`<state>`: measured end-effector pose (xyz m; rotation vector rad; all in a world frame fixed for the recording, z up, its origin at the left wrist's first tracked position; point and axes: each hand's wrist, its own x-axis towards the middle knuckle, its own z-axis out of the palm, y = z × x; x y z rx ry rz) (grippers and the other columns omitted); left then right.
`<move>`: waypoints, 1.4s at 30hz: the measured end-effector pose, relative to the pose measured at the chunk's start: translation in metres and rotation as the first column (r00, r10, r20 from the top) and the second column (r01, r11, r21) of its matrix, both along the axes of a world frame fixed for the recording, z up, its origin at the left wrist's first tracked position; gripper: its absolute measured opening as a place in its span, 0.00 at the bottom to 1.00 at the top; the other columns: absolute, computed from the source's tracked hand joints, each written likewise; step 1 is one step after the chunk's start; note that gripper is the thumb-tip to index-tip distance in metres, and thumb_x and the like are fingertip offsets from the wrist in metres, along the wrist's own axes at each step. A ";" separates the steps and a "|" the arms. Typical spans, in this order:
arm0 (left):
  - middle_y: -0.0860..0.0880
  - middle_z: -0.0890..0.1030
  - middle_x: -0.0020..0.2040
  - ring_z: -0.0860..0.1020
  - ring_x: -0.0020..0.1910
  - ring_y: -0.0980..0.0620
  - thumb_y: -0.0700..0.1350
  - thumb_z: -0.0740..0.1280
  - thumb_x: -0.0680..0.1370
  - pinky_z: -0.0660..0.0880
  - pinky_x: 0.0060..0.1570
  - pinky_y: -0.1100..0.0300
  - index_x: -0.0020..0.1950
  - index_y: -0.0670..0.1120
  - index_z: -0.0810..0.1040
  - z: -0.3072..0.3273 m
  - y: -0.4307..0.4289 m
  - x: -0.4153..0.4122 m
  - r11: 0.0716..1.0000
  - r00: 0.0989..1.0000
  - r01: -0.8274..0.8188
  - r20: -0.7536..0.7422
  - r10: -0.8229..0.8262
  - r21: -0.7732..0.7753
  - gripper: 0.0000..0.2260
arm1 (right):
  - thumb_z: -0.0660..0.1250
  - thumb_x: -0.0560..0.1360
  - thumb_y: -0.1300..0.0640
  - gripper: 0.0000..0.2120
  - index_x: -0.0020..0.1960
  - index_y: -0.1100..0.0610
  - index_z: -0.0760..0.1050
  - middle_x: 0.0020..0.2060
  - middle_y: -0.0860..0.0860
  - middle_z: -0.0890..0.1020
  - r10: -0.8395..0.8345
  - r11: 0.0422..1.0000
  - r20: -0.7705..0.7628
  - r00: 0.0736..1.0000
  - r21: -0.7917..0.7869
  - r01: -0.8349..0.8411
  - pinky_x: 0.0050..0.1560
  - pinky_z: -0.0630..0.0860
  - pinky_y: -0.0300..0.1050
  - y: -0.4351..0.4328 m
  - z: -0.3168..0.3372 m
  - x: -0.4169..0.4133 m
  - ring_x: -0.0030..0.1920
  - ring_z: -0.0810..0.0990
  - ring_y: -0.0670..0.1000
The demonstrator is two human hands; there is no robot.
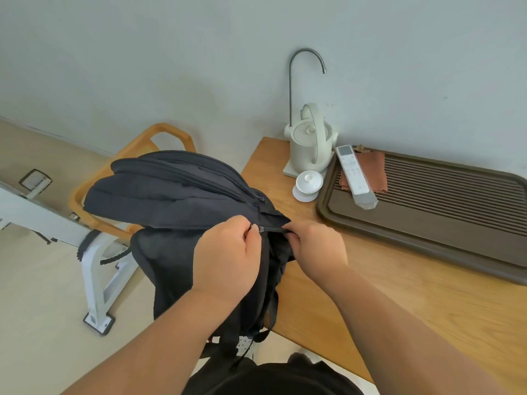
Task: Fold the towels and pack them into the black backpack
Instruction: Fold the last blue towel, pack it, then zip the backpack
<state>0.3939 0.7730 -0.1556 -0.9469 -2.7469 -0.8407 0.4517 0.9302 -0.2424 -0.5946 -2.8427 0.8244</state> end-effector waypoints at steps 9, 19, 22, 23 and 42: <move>0.49 0.71 0.24 0.72 0.30 0.51 0.43 0.68 0.78 0.68 0.30 0.66 0.31 0.43 0.74 0.057 0.007 -0.008 0.995 0.994 0.001 0.107 -0.012 0.100 0.15 | 0.62 0.80 0.51 0.10 0.57 0.45 0.79 0.44 0.45 0.83 -0.164 0.987 0.169 0.972 0.030 0.161 0.43 0.78 0.46 0.032 0.023 0.024 0.46 0.81 0.52; 0.44 0.75 0.28 0.68 0.27 0.54 0.47 0.69 0.79 0.67 0.31 0.63 0.36 0.41 0.77 0.071 -0.001 -0.003 0.999 0.980 0.027 0.198 -0.018 -0.042 0.14 | 0.66 0.78 0.43 0.12 0.59 0.46 0.79 0.34 0.39 0.74 0.150 0.988 -0.153 0.977 0.050 -0.144 0.42 0.73 0.42 -0.015 0.109 0.017 0.41 0.75 0.44; 0.44 0.77 0.29 0.72 0.28 0.53 0.46 0.69 0.79 0.68 0.32 0.63 0.36 0.41 0.78 0.077 -0.004 -0.001 1.000 0.984 -0.005 0.176 0.006 -0.006 0.14 | 0.60 0.82 0.44 0.10 0.55 0.47 0.76 0.43 0.45 0.81 0.141 0.969 -0.118 0.983 0.221 -0.112 0.41 0.76 0.46 -0.018 0.105 0.017 0.43 0.80 0.50; 0.45 0.77 0.29 0.74 0.30 0.52 0.46 0.69 0.79 0.71 0.34 0.60 0.36 0.41 0.78 0.081 -0.005 -0.001 1.000 0.987 -0.024 0.159 0.022 0.011 0.13 | 0.58 0.82 0.44 0.10 0.54 0.48 0.75 0.43 0.46 0.81 0.113 0.965 -0.123 0.986 0.251 -0.080 0.40 0.76 0.48 -0.017 0.103 0.018 0.42 0.80 0.52; 0.48 0.79 0.31 0.77 0.34 0.51 0.47 0.70 0.79 0.69 0.34 0.61 0.36 0.48 0.79 0.115 -0.028 -0.014 0.997 0.976 0.045 0.211 -0.058 0.063 0.11 | 0.63 0.80 0.47 0.08 0.54 0.49 0.77 0.30 0.42 0.75 0.123 0.982 -0.301 0.946 0.174 -0.073 0.36 0.76 0.45 -0.048 0.130 0.012 0.33 0.76 0.45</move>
